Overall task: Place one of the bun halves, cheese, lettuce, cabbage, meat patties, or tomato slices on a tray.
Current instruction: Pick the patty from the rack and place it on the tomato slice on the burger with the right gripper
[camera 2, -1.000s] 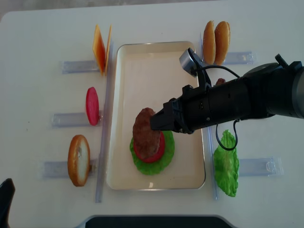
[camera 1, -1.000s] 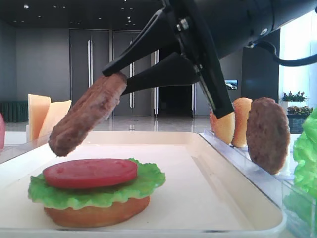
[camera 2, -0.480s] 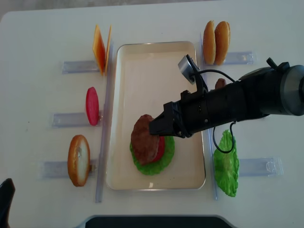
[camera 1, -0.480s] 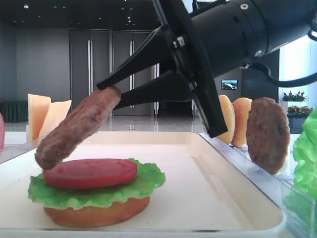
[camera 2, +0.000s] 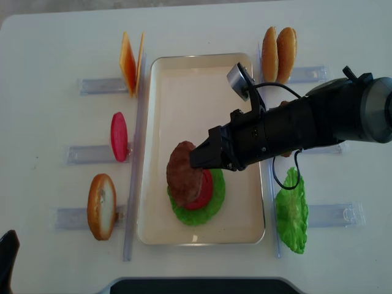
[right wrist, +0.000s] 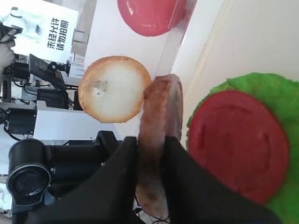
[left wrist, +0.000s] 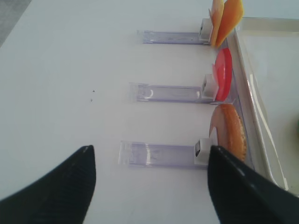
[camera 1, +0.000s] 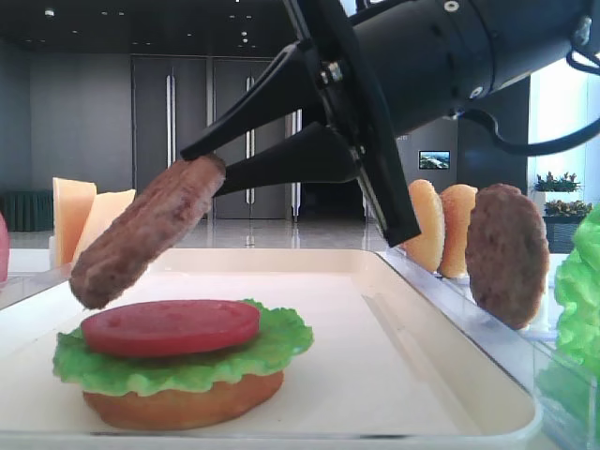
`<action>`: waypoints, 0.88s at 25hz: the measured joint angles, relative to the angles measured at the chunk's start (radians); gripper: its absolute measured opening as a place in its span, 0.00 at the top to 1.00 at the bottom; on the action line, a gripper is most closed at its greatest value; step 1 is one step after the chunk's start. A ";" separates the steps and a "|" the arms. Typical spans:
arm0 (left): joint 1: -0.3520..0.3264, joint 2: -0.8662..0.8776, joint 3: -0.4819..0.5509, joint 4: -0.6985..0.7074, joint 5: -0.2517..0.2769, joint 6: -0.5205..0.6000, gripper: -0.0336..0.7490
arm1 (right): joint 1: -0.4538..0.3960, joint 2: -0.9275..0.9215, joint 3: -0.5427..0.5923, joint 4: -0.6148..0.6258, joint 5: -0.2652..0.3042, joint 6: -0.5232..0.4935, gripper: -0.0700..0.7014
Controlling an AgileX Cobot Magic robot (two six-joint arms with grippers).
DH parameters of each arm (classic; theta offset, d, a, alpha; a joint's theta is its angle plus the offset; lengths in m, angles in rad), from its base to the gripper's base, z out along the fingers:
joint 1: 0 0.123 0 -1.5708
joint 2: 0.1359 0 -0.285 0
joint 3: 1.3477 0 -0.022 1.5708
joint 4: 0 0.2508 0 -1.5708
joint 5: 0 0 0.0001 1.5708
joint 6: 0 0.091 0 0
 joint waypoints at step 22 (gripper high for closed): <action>0.000 0.000 0.000 0.000 0.000 0.000 0.22 | -0.040 0.000 -0.001 -0.070 0.028 0.075 0.71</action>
